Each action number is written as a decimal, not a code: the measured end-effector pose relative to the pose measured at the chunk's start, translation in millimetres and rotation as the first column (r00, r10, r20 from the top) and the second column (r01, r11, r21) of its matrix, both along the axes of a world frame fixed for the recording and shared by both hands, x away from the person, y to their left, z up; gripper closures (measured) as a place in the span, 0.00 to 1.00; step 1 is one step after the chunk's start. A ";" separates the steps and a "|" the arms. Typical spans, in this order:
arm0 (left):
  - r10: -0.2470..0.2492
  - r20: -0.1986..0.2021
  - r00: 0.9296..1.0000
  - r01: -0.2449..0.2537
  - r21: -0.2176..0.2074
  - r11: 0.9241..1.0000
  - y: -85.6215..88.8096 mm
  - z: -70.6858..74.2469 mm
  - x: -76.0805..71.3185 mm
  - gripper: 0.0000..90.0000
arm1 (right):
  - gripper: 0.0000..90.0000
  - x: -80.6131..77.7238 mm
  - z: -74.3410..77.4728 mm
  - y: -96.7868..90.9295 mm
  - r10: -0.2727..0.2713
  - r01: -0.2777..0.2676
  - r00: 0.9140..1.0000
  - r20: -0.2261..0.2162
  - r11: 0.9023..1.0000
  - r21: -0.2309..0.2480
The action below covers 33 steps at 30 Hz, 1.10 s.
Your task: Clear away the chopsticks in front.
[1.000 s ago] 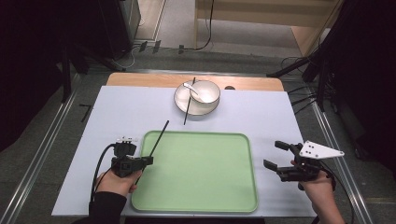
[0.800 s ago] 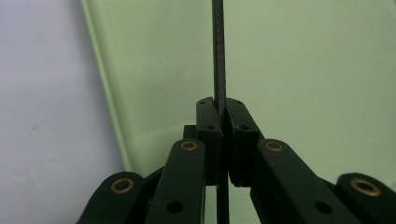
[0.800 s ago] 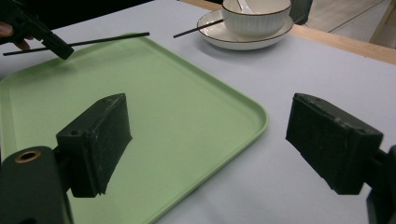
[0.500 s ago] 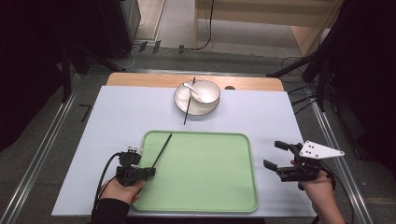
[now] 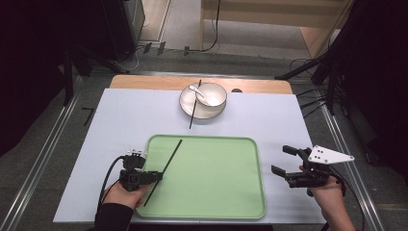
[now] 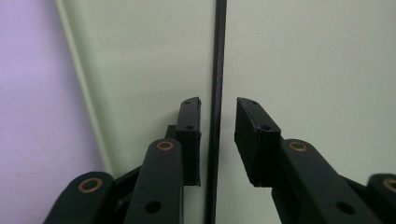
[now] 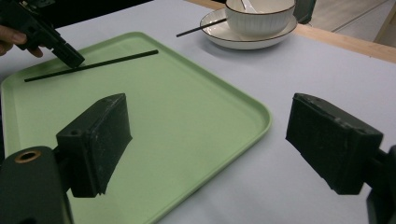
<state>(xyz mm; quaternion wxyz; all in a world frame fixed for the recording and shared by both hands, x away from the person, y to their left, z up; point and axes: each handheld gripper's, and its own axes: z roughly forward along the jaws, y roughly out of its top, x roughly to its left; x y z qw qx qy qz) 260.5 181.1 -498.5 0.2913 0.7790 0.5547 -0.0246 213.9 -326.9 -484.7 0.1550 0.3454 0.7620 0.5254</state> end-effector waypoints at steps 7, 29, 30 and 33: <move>-0.057 0.085 0.995 0.061 -0.041 0.997 2.3 12.8 11.8 0.53 | 0.16 -0.8 -0.5 -0.8 -0.003 0.003 1.000 -0.005 1.000 0.004; -0.156 0.117 0.981 0.166 -0.086 0.982 -33.2 38.0 93.5 0.37 | 0.16 0.0 -3.7 -1.2 -0.016 0.016 1.000 -0.023 1.000 0.001; -0.158 0.120 0.980 0.169 -0.088 0.982 -36.5 39.8 98.1 0.37 | 0.16 0.0 -3.7 -1.2 -0.015 0.015 1.000 -0.023 1.000 0.002; -0.169 0.124 0.978 0.178 -0.070 0.981 -45.6 45.7 112.4 0.35 | 0.16 -0.2 -3.3 -1.4 -0.013 0.013 1.000 -0.025 1.000 0.003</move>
